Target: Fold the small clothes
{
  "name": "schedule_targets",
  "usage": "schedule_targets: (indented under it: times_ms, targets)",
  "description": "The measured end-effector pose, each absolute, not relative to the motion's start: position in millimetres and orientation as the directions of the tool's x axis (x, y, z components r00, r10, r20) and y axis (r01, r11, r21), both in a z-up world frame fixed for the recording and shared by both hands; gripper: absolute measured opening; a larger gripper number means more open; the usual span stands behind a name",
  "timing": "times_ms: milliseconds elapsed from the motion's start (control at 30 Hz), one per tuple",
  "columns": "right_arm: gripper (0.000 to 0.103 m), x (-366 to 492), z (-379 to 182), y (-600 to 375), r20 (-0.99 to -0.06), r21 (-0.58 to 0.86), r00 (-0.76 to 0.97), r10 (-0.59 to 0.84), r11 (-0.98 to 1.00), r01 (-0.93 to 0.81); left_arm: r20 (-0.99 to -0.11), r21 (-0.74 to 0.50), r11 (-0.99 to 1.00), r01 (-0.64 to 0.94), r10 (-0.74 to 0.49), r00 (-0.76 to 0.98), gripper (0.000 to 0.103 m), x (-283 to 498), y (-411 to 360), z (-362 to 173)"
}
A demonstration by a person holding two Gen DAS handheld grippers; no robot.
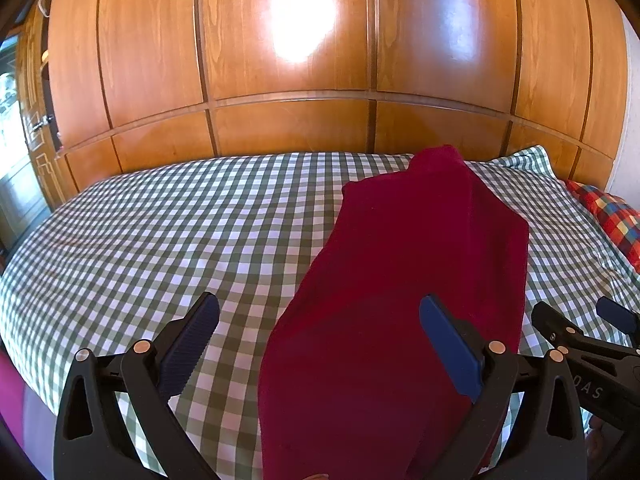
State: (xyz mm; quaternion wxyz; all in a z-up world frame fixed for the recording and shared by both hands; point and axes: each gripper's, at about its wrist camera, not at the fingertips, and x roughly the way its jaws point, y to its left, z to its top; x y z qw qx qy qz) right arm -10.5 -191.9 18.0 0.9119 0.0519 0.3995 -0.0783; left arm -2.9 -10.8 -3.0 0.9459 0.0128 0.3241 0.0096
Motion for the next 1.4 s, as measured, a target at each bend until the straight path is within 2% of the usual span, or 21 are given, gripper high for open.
schedule_targets:
  times_ms: [700, 1067, 1333, 1367, 1400]
  targets:
    - [0.101, -13.8, 18.5, -188.1, -0.734, 0.037, 0.672, -0.097, 0.983, 0.181, -0.598, 0.041, 0.999, 0.002, 0.023, 0.802, 0.099, -8.8, -15.3, 3.0]
    - [0.101, -12.9, 12.5, -195.0, -0.758, 0.065, 0.648, -0.070, 0.981, 0.181, -0.627, 0.062, 0.997, 0.037, 0.010, 0.779, 0.099, -8.2, -17.9, -6.9]
    - [0.101, -11.1, -2.8, -232.8, -0.793, 0.297, 0.591, 0.147, 0.940, 0.166, -0.717, 0.054, 0.974, 0.222, -0.117, 0.687, 0.099, -24.6, -9.0, -35.0]
    - [0.101, -12.3, -4.6, -235.7, -0.791, 0.318, 0.589, 0.163, 0.933, 0.168, -0.727, 0.047, 0.968, 0.247, -0.136, 0.673, 0.096, -30.1, -7.8, -39.8]
    - [0.100, -12.0, -7.2, -239.2, -0.790, 0.342, 0.584, 0.184, 0.924, 0.172, -0.736, 0.046, 0.963, 0.266, -0.148, 0.661, 0.088, -34.3, -7.8, -43.5]
